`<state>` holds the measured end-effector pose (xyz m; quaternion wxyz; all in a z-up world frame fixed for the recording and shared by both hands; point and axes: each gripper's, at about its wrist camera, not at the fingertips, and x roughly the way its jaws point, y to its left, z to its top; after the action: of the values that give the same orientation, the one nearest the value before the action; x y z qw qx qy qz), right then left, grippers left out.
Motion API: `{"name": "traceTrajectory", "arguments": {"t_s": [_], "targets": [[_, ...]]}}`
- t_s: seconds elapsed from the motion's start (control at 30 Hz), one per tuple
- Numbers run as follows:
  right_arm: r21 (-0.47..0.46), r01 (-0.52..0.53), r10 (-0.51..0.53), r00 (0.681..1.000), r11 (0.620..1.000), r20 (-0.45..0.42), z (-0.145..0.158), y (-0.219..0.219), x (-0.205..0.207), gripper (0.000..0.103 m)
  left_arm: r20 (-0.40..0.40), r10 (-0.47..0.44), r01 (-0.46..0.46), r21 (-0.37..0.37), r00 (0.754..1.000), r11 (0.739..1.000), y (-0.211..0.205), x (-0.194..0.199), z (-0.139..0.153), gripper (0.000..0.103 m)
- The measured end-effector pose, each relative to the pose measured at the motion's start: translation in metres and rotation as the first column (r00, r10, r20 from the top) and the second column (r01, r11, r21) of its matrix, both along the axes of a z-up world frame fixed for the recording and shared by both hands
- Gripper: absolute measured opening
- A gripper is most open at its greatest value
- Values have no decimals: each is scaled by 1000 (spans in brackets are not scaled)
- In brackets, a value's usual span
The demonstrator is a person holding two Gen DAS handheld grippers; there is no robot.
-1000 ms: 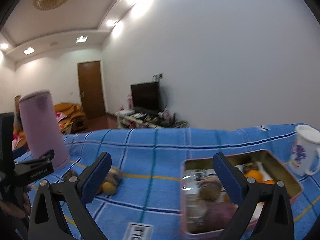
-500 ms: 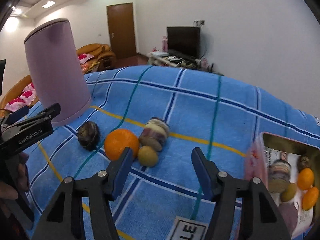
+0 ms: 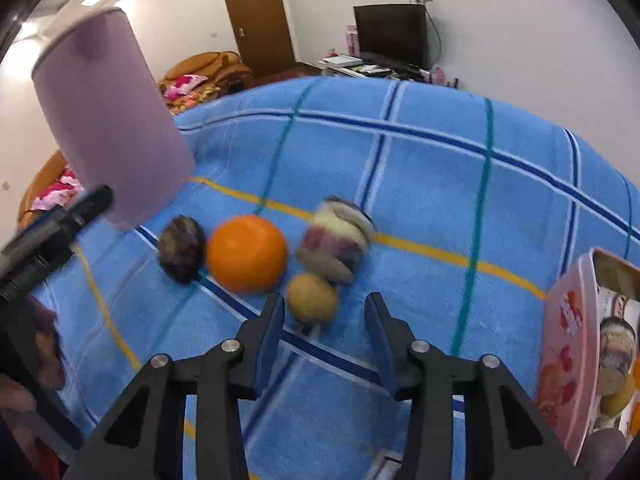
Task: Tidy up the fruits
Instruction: 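Grasp a small yellow fruit with the right tool while the left tool approaches a dark mangosteen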
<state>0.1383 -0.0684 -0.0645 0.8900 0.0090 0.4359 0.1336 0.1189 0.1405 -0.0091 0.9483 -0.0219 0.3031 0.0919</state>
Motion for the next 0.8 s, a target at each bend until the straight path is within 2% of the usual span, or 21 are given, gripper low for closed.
{"name": "traceTrajectory", "arguments": {"t_s": [0.17,0.27,0.37,0.4,0.5,0.63,0.73,0.8], "targets": [[4,-2,2,1000,1000,-7,3,7,9,44,10,-41,41,34,999,999,-11,-2,0,103],[-52,-18,18,1000,998,-3,0,18,12,43,11,-73,72,48,997,996,-16,-2,-1,103],[-85,-36,37,999,996,9,1,19,4,28,23,-86,85,44,996,995,-17,-2,1,103],[-75,-33,34,999,997,14,1,16,0,28,28,-95,93,40,995,995,-18,-3,1,103],[-37,3,0,996,999,84,11,5,-16,28,57,-135,133,46,989,990,-23,-5,3,103],[44,51,-59,977,998,204,26,-15,-44,28,78,-204,197,90,976,976,-38,-9,3,103],[59,71,-84,961,996,265,34,-23,-63,28,46,-244,236,135,969,962,-44,-8,0,103],[64,60,-75,959,996,273,35,-24,-68,28,25,-222,217,126,975,968,-37,-4,-2,103]]}}
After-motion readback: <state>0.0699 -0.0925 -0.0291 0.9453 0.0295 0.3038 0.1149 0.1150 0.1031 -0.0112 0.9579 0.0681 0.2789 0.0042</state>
